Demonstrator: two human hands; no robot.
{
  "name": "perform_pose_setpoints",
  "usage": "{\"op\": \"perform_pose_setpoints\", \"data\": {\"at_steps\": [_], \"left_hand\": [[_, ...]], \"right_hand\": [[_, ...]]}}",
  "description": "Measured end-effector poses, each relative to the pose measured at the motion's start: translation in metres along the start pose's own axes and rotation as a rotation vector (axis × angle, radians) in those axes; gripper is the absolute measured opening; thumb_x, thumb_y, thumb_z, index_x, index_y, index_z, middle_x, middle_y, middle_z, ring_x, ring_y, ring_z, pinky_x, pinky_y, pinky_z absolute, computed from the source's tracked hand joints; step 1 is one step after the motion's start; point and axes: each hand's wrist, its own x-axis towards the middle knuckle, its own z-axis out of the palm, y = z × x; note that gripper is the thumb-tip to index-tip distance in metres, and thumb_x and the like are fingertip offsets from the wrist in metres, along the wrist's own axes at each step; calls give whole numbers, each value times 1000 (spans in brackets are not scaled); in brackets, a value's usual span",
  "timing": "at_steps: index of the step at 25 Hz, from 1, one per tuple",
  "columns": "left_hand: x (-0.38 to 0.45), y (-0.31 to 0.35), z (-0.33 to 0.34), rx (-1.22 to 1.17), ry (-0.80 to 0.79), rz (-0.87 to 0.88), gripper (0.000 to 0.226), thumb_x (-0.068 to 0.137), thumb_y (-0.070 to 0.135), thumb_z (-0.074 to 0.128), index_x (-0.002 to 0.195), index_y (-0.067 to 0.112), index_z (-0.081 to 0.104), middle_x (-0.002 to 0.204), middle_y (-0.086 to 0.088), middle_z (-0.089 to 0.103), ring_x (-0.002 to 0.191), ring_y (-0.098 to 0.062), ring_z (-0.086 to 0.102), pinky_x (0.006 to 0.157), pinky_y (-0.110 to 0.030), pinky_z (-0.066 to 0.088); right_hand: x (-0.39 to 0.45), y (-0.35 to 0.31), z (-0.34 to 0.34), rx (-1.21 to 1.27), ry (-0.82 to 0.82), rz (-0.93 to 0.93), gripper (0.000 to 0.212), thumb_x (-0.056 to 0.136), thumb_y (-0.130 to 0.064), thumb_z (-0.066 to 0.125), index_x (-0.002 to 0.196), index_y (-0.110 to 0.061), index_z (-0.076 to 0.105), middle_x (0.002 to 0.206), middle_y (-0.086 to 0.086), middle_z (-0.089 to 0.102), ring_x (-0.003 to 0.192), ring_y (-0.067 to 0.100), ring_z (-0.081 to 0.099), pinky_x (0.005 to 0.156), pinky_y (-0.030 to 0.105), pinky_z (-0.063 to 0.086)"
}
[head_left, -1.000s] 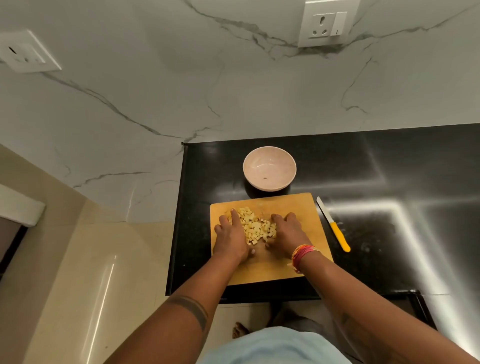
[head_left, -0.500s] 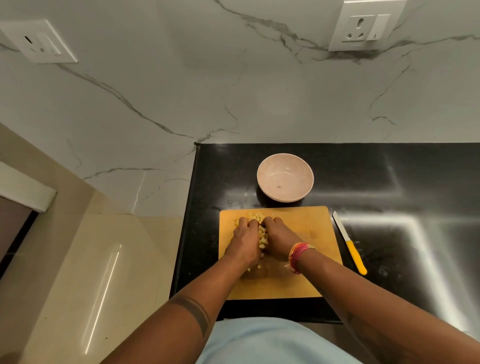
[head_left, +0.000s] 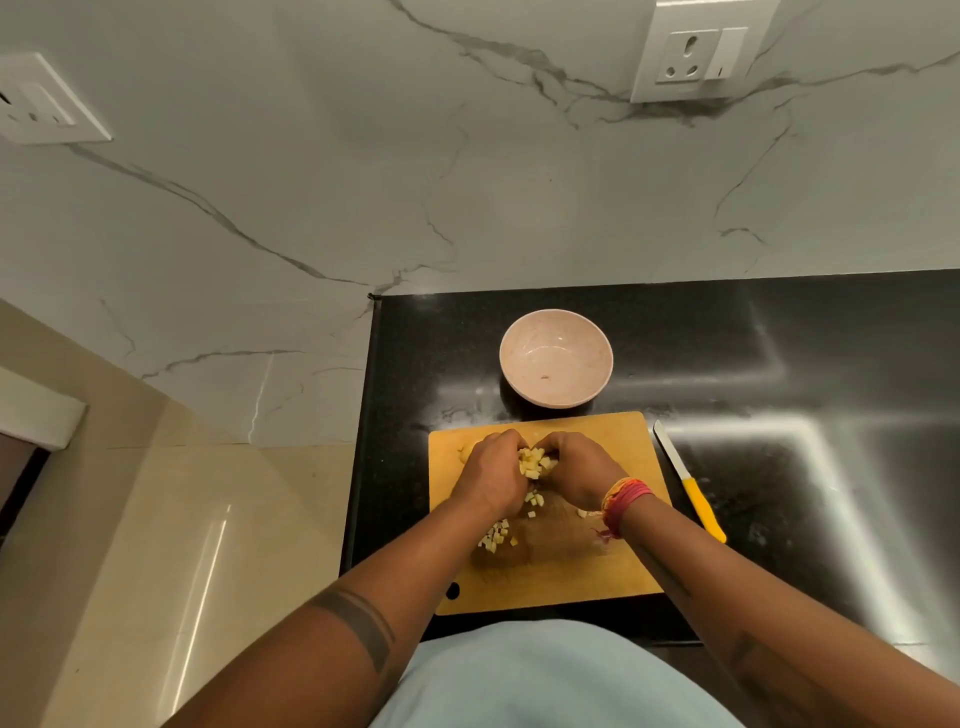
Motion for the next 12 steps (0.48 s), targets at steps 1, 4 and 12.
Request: {"op": "perform_pose_setpoints", "data": {"at_steps": [1,4,12], "left_hand": [[1,2,-1,-9,5,0,43,88,20,79,127,19,60,126,-3,62,115,-23,58,93,-32,49],[3,9,-5,-38,10,-2,43,88,21,79,126,20,61,125,-1,63,113,-22,59,94,-33,51],[31,41,-34,-75,47,53,39,88,23,79,124,20,62,118,-3,65,106,-23,62,90,-37,55]], "right_hand": [[0,1,-3,17,2,-2,30,84,-24,84,112,-19,75,104,0,75,92,16,66,88,36,57],[-3,1,-14,48,3,-4,26,84,-22,83,109,-20,75,103,-2,74,92,16,66,87,34,57],[7,-11,-62,177,56,17,27,83,-12,83,106,-18,72,100,-1,73,95,17,69,93,40,59]]}}
